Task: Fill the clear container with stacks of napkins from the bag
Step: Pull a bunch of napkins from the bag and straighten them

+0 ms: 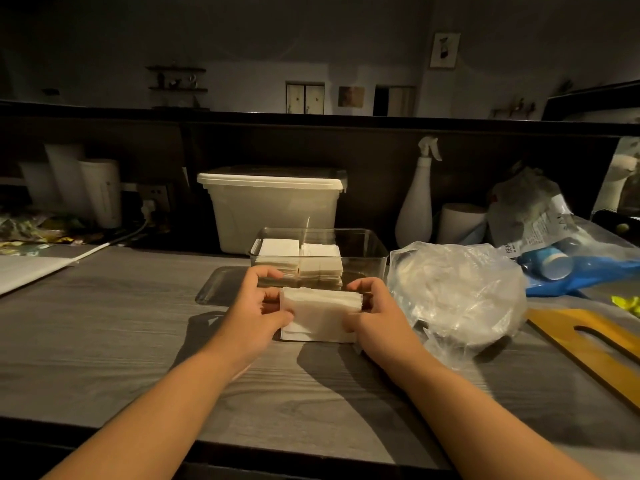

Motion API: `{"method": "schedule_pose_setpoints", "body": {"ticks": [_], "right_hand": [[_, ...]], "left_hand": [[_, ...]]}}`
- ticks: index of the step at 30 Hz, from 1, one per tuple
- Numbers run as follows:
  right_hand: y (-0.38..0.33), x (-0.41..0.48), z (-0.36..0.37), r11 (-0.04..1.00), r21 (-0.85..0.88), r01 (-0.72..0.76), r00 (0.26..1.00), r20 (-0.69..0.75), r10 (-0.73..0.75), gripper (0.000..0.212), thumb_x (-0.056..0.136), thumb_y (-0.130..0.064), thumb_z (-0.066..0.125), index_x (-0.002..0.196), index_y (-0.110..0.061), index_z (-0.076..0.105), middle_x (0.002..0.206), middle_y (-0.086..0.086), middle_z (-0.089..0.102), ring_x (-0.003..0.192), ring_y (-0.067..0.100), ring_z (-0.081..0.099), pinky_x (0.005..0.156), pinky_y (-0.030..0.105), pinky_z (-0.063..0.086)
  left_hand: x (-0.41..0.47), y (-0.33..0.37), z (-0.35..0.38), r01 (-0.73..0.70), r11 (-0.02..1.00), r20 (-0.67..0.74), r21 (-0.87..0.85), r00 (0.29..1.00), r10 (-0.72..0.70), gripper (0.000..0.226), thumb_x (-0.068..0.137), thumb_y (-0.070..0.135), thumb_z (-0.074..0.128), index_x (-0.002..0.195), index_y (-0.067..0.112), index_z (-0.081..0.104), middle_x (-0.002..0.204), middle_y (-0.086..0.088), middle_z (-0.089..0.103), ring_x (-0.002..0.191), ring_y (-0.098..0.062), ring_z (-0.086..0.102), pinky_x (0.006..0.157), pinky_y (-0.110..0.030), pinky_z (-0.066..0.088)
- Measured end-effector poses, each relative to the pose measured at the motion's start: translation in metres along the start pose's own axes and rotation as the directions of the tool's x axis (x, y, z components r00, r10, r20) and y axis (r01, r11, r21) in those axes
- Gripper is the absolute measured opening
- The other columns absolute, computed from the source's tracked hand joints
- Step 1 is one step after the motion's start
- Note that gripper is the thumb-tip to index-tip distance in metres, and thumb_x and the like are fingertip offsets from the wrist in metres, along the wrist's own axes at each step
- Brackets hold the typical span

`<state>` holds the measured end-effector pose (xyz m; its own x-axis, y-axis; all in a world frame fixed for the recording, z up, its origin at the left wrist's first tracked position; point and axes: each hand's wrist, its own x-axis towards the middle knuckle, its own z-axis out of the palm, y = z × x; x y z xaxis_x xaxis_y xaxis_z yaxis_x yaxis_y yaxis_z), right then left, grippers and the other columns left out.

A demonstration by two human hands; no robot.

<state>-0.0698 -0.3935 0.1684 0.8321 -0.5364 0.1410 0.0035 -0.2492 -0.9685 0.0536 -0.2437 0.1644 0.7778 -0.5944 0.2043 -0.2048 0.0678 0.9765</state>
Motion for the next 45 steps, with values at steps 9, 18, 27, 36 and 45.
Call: {"method": "schedule_pose_setpoints", "body": {"ticks": [9,18,27,36,45], "right_hand": [[-0.005,-0.007,-0.001,0.997,-0.081,-0.007,0.998,-0.066,0.002,0.035,0.088,-0.001,0.062,0.113,-0.024,0.055,0.103,-0.006,0.067,0.096,0.01,0.065,0.083,0.024,0.055],[-0.028,-0.005,-0.01,0.991,-0.133,0.005,0.997,-0.072,-0.015,0.042,0.087,0.003,0.067,0.116,-0.023,0.053,0.105,-0.007,0.063,0.097,0.009,0.06,0.064,0.017,0.054],[-0.083,0.026,-0.054,0.999,-0.002,0.037,0.985,-0.167,-0.037,0.039,0.085,0.008,0.065,0.111,-0.019,0.057,0.108,0.005,0.066,0.102,0.022,0.066,0.087,0.041,0.06],[-0.106,0.085,-0.076,0.998,-0.061,0.005,0.974,-0.226,-0.019,0.051,0.084,0.003,0.07,0.128,-0.019,0.054,0.109,0.002,0.062,0.103,0.025,0.063,0.085,0.039,0.061],[-0.105,0.135,-0.079,0.979,-0.201,-0.031,0.978,-0.206,-0.011,0.049,0.084,-0.006,0.076,0.127,-0.02,0.056,0.108,-0.002,0.067,0.1,0.018,0.065,0.091,0.039,0.058]], "left_hand": [[-0.003,0.004,-0.004,0.077,0.997,-0.015,-0.021,0.997,-0.077,0.056,0.079,-0.016,0.07,0.113,0.025,0.051,0.104,-0.013,0.07,0.097,-0.028,0.067,0.081,-0.04,0.057],[0.001,0.031,-0.005,0.028,0.997,-0.058,0.079,0.998,-0.024,0.048,0.078,-0.011,0.074,0.104,0.023,0.053,0.102,-0.008,0.073,0.098,-0.025,0.069,0.077,-0.033,0.058],[0.034,0.085,0.018,-0.05,0.995,-0.042,0.087,0.998,0.054,0.044,0.08,-0.001,0.078,0.106,0.026,0.054,0.104,-0.007,0.071,0.097,-0.026,0.07,0.078,-0.046,0.062],[0.081,0.105,0.04,0.008,0.985,0.022,0.172,1.0,-0.012,0.048,0.083,0.004,0.077,0.116,0.024,0.049,0.109,-0.004,0.065,0.098,-0.023,0.068,0.078,-0.041,0.063],[0.107,0.104,0.043,0.181,0.941,0.113,0.286,0.969,-0.22,0.03,0.088,0.008,0.07,0.108,0.023,0.053,0.115,-0.014,0.061,0.094,-0.031,0.071,0.071,-0.038,0.063]]}}
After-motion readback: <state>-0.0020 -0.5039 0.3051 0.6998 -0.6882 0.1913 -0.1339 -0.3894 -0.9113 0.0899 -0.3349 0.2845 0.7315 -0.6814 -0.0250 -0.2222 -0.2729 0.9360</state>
